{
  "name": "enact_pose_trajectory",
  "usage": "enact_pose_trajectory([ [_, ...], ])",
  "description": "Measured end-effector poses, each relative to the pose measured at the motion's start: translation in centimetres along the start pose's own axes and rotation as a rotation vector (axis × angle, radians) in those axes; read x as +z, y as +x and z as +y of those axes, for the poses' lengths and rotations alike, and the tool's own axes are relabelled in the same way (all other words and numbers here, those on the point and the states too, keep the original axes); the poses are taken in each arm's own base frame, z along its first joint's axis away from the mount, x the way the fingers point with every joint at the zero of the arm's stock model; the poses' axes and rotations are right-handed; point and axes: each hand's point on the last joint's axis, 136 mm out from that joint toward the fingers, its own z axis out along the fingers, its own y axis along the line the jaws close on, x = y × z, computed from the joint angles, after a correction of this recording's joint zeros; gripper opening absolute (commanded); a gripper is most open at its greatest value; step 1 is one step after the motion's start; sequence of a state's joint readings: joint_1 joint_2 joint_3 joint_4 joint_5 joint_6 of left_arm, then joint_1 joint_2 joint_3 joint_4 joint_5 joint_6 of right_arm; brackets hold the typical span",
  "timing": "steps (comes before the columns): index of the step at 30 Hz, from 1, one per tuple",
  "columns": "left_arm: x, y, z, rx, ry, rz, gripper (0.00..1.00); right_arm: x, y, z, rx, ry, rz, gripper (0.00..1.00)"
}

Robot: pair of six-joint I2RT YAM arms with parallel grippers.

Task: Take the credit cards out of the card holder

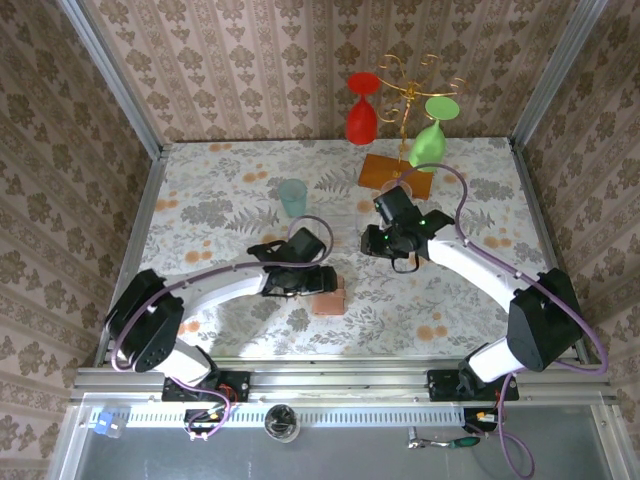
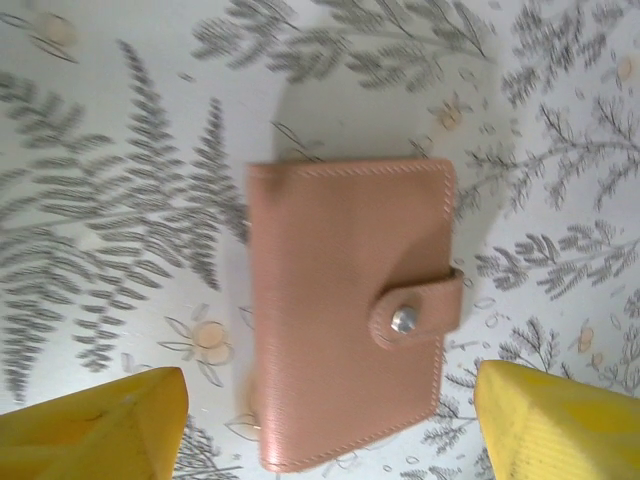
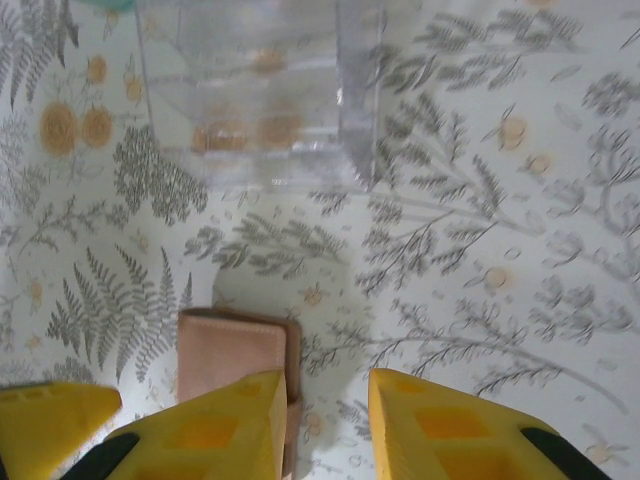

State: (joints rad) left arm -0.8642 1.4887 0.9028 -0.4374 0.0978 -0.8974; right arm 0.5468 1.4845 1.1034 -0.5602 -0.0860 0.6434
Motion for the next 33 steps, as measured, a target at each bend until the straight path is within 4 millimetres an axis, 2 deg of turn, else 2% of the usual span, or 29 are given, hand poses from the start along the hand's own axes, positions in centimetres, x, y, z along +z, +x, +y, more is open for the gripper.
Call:
enact_pose_trajectory([
  [8, -1.3, -1.4, 4.1, -0.114, 0.061, -0.085, 0.69, 0.9, 4.5, 2.6, -0.003, 0.023, 0.074, 0.27],
  [16, -2.1, -1.5, 6.4, -0.178, 0.135, -0.14, 0.62, 3.8, 8.6, 3.8, -0.02, 0.127, 0.163, 0.27],
  [26, -2.3, -1.3, 7.9, -0.216, 0.182, -0.172, 0.6, 6.1, 9.9, 6.7, -0.036, 0.163, 0.185, 0.27],
  [33, -2.2, -1.3, 7.7, -0.213, 0.211, -0.178, 0.6, 6.9, 10.6, 6.1, -0.032, 0.232, 0.197, 0.31],
])
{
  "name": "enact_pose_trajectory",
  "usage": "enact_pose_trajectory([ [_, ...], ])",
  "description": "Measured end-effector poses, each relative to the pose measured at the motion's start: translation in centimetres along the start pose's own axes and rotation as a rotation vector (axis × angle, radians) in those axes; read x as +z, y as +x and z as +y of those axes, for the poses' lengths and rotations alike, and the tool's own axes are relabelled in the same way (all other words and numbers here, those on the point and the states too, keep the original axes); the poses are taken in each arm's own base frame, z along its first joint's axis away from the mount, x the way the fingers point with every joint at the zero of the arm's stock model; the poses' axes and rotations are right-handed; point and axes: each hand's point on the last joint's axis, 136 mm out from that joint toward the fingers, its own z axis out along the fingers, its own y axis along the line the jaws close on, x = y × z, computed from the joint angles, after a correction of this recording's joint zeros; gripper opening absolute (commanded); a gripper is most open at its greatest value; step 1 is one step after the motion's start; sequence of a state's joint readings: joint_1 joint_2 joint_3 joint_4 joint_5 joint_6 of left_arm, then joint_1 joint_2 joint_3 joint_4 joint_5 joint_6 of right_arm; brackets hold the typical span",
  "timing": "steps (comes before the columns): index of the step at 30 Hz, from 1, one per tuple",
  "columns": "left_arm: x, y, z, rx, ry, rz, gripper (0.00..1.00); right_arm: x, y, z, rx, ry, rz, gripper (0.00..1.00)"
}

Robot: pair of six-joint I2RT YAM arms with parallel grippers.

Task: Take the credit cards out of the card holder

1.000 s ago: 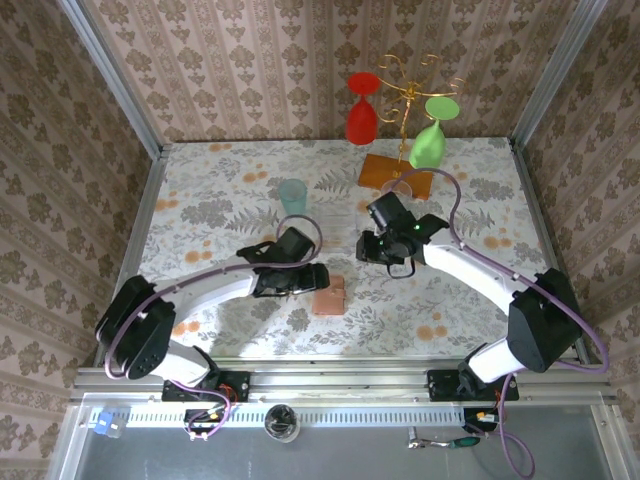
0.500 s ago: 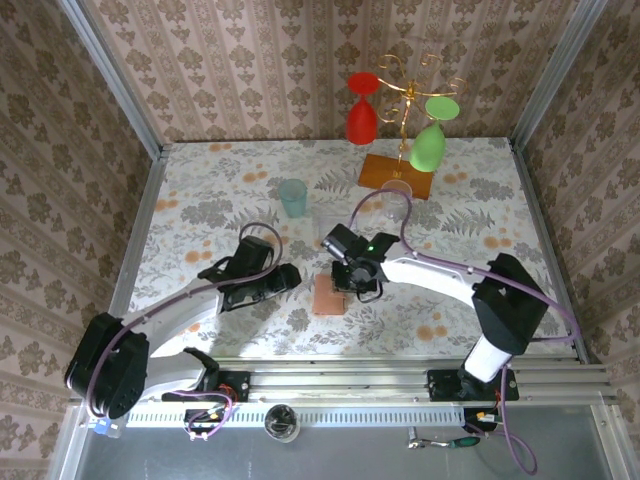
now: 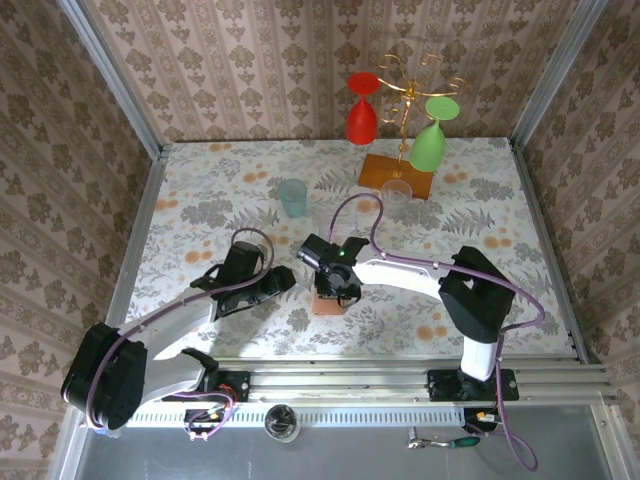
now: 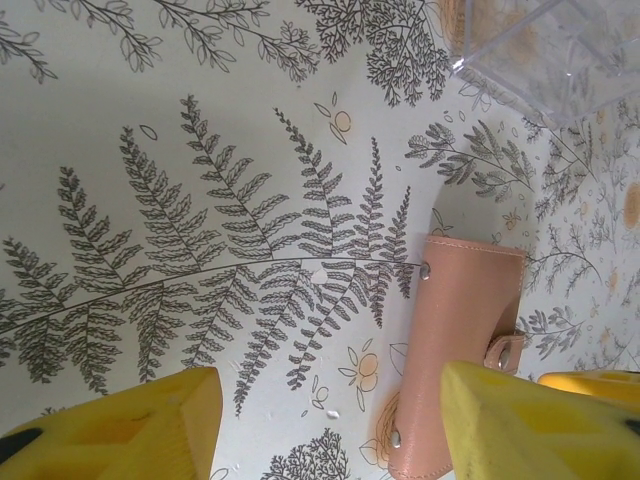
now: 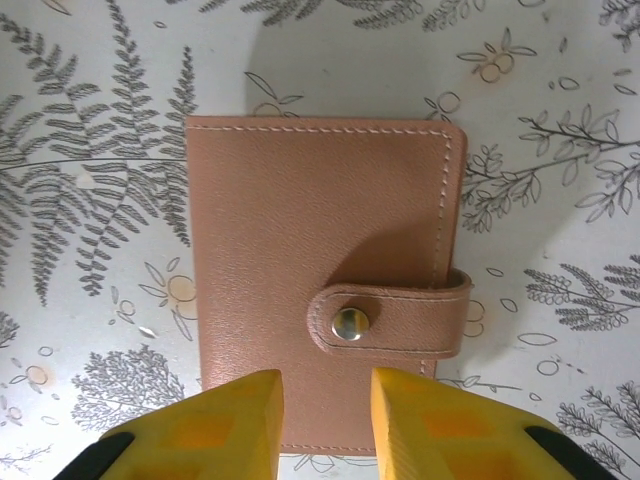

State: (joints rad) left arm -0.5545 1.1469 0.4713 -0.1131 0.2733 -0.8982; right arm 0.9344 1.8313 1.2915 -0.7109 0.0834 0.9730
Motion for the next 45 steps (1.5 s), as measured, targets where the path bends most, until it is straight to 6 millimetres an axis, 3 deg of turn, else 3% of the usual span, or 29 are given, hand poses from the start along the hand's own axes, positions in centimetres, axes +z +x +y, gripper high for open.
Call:
enact_pose_trajectory([
  [14, 0.5, 0.3, -0.3, -0.006, 0.025, 0.033, 0.58, 1.3, -0.4, 0.3, -0.001, 0.053, 0.013, 0.33],
  [22, 0.5, 0.0, -1.7, 0.006, 0.062, 0.04, 0.5, 2.3, -0.2, -0.1, -0.008, 0.079, 0.026, 0.27],
  [27, 1.4, 0.9, -2.7, 0.016, 0.076, 0.076, 0.45, 2.3, -0.2, -0.4, -0.002, 0.074, 0.022, 0.24],
  [34, 3.7, 2.4, -4.7, 0.015, 0.111, 0.137, 0.21, 2.3, -0.4, -0.8, 0.01, 0.05, 0.005, 0.18],
  [39, 4.9, 2.8, -5.0, -0.028, 0.123, 0.153, 0.07, 2.2, -0.4, -0.9, 0.021, 0.019, -0.007, 0.12],
  [45, 5.5, 3.3, -5.4, -0.056, 0.134, 0.17, 0.0, 2.1, -0.5, -1.0, 0.034, -0.015, -0.006, 0.09],
])
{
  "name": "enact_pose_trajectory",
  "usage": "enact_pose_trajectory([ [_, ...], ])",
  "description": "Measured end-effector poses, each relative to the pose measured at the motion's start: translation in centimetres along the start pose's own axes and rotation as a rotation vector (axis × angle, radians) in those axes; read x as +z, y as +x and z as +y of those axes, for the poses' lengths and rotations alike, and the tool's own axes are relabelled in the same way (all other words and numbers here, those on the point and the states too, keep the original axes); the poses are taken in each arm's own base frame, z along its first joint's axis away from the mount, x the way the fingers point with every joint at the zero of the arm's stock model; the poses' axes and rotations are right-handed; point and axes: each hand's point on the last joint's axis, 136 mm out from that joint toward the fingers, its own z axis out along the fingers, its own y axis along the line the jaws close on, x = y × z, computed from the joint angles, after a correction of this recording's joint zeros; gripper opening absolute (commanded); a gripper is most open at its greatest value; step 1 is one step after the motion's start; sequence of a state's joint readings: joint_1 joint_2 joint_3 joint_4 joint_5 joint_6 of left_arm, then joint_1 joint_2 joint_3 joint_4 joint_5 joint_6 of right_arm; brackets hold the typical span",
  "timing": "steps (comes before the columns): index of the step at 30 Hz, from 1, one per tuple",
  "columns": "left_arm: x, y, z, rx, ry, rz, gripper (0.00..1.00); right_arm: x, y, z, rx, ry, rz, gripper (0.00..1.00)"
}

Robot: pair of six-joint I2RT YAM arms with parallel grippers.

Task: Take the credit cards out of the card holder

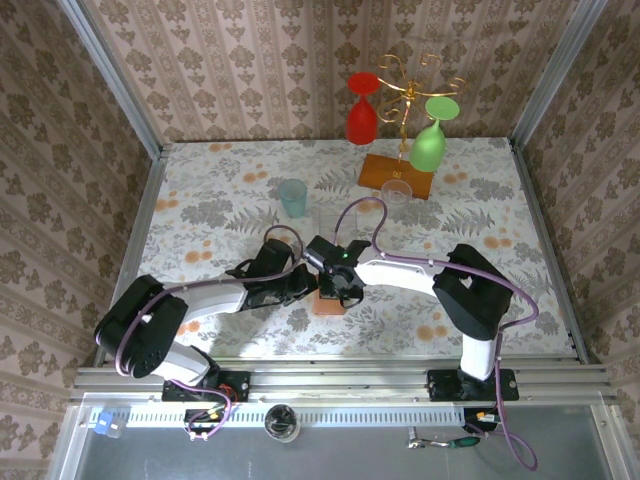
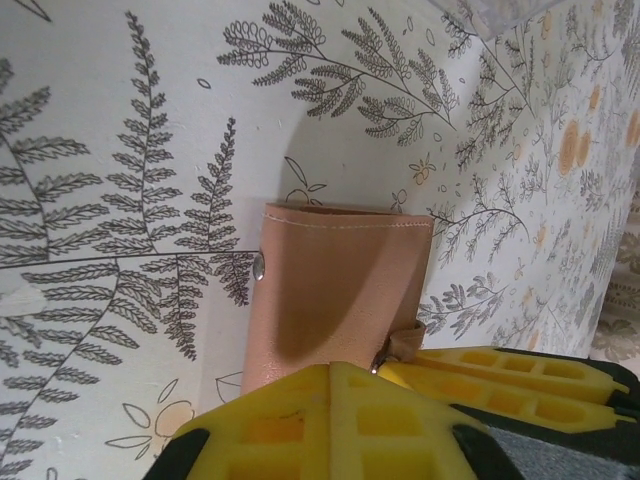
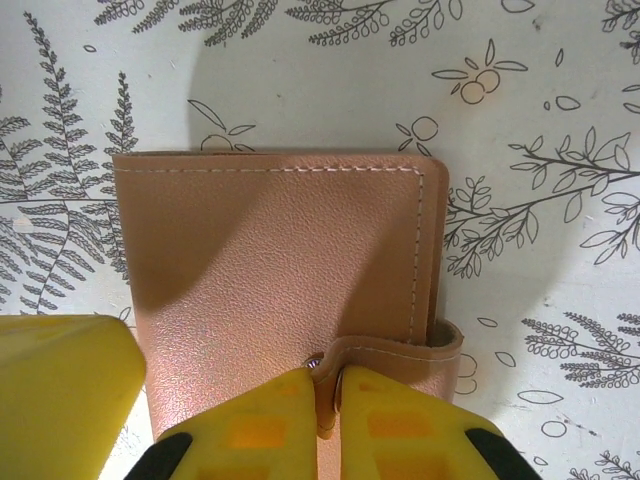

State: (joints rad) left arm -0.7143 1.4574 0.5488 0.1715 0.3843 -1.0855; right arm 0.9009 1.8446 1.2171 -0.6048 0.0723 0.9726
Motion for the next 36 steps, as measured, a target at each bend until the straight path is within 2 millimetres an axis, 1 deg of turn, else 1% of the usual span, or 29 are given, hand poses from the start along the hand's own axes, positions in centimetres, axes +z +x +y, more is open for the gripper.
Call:
enact_pose_trajectory([
  [8, 0.9, 0.7, 0.5, -0.024, -0.01, 0.028, 0.0, -0.2, 0.0, -0.1, 0.004, -0.011, -0.007, 0.08],
  [14, 1.1, 0.7, 0.6, -0.035, -0.007, 0.027, 0.0, -0.6, 0.0, -0.5, 0.005, -0.004, -0.009, 0.1],
  [20, 1.1, 0.8, 0.7, -0.036, -0.008, 0.027, 0.0, -2.0, -0.3, -1.8, -0.004, 0.041, -0.036, 0.15],
  [21, 1.1, 0.8, 0.7, -0.036, -0.008, 0.027, 0.01, -2.2, -0.4, -2.0, -0.004, 0.048, -0.039, 0.16],
  [23, 1.1, 0.8, 0.7, -0.036, -0.008, 0.027, 0.08, -2.5, -0.5, -2.4, -0.008, 0.06, -0.048, 0.19],
  [26, 1.1, 0.8, 0.7, -0.039, -0.008, 0.027, 0.13, -2.6, -0.5, -3.2, -0.01, 0.077, -0.05, 0.21],
  [31, 1.1, 0.7, 0.5, -0.039, -0.008, 0.028, 0.16, -2.1, -0.3, -4.2, -0.003, 0.098, -0.039, 0.22],
  [36, 0.9, 0.6, 0.2, -0.041, -0.013, 0.03, 0.19, -2.0, -0.6, -4.3, 0.005, 0.092, -0.042, 0.23],
])
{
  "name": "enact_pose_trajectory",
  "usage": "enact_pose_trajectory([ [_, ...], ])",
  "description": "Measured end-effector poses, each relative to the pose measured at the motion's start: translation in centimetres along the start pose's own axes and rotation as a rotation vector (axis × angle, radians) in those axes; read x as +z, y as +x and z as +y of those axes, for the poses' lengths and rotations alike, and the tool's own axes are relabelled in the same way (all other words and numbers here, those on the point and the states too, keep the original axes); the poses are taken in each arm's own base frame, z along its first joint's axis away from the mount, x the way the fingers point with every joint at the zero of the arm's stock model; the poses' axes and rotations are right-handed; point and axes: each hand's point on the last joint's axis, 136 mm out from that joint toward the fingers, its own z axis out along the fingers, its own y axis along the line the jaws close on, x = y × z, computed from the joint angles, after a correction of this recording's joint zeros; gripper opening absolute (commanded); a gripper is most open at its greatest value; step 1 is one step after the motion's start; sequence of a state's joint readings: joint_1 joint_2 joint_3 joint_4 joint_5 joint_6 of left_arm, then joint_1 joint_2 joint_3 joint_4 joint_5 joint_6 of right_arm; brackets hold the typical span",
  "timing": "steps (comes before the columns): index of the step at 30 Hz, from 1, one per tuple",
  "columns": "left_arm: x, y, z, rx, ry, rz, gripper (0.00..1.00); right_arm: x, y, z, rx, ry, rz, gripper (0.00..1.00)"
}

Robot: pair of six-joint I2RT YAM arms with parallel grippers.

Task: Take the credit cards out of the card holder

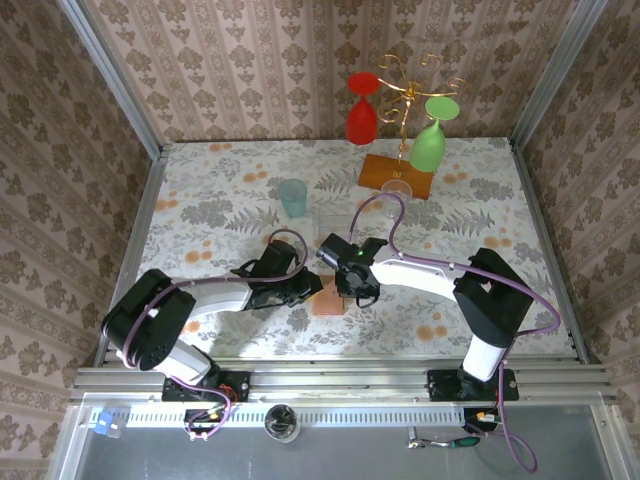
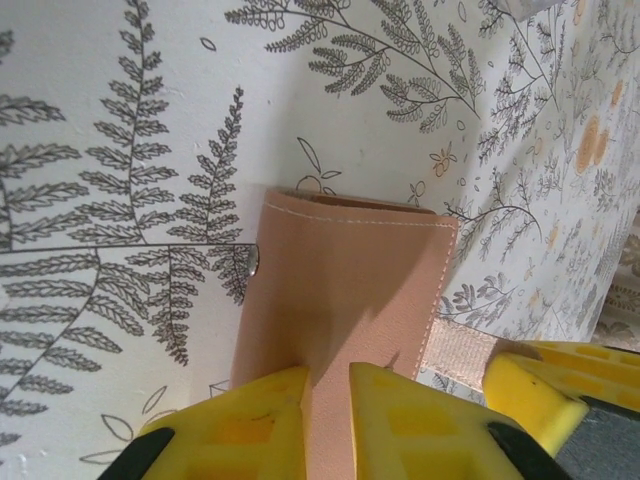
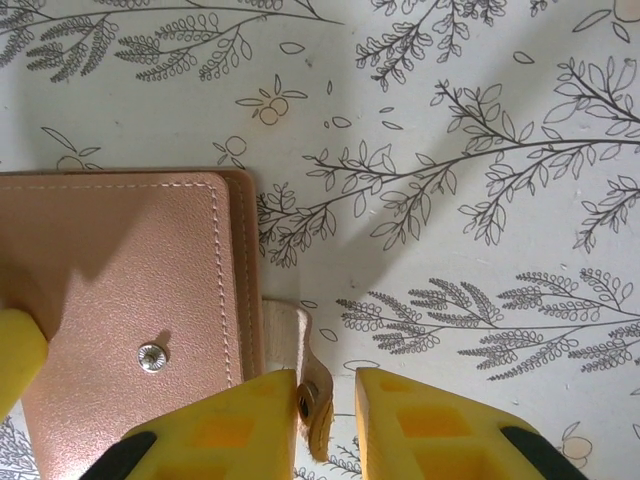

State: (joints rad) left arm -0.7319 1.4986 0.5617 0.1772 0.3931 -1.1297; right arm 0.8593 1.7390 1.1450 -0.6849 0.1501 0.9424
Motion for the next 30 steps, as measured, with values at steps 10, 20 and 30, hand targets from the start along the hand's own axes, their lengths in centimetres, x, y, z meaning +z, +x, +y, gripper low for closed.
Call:
enact_pose_trajectory([
  [10, -0.8, 0.0, -0.5, 0.004, 0.007, -0.01, 0.21, 1.1, 0.0, 0.3, 0.028, -0.057, 0.018, 0.23],
  [20, -2.0, -1.0, -0.9, -0.001, 0.017, -0.051, 0.22, 2.4, 0.6, 1.2, 0.044, -0.127, 0.053, 0.2],
  [30, -2.7, -1.8, -0.7, -0.015, 0.015, -0.075, 0.22, 2.9, 0.6, 1.3, 0.055, -0.147, 0.061, 0.17],
])
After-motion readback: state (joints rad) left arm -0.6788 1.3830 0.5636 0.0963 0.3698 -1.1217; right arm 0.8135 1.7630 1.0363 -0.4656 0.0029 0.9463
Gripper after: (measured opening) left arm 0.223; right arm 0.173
